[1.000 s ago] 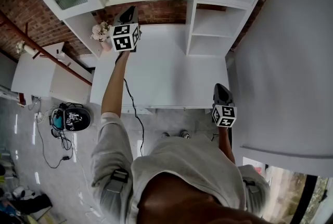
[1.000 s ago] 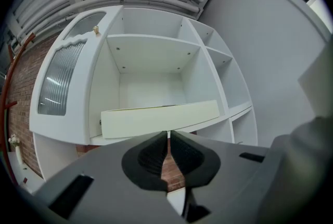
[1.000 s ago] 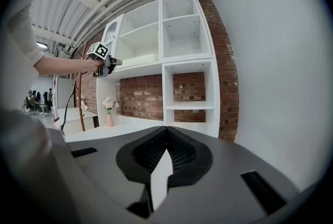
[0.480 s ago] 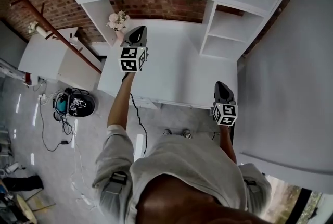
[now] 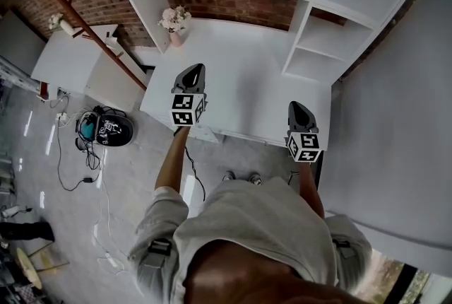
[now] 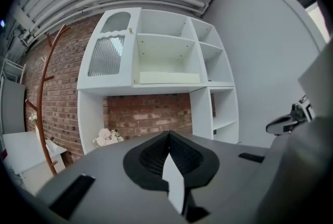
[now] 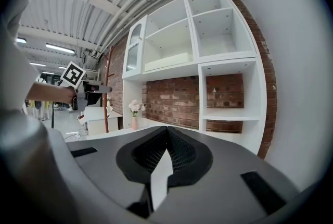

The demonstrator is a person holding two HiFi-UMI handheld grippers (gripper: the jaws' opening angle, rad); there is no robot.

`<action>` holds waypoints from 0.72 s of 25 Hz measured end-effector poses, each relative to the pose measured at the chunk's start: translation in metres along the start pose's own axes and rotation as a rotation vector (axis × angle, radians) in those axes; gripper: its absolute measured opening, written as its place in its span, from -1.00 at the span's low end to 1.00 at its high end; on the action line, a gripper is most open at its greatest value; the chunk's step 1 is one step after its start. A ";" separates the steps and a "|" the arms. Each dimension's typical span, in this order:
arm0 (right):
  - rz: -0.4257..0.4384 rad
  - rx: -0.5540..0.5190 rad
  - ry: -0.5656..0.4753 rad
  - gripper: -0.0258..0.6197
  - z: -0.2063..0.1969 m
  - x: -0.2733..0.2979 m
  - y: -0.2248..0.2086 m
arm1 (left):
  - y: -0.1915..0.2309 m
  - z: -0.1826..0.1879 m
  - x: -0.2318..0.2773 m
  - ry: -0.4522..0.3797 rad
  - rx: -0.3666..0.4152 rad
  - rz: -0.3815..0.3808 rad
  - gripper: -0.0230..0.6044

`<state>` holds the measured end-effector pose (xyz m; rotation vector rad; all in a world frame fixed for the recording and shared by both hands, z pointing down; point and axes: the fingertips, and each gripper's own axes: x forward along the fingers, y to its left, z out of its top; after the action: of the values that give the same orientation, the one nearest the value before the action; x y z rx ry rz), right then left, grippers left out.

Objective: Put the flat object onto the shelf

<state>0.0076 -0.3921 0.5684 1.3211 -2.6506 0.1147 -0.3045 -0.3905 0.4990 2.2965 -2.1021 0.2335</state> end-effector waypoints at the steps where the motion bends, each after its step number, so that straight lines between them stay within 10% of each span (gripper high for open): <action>1: 0.011 -0.007 -0.002 -0.83 0.002 0.003 0.003 | -0.002 -0.008 -0.006 0.008 0.001 0.003 -0.88; 18: 0.070 -0.048 -0.037 -0.83 0.023 0.024 0.029 | -0.024 -0.069 -0.061 0.059 -0.108 0.046 -0.88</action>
<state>-0.0324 -0.3963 0.5509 1.2278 -2.7132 0.0357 -0.2924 -0.3199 0.5616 2.1562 -2.0871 0.1814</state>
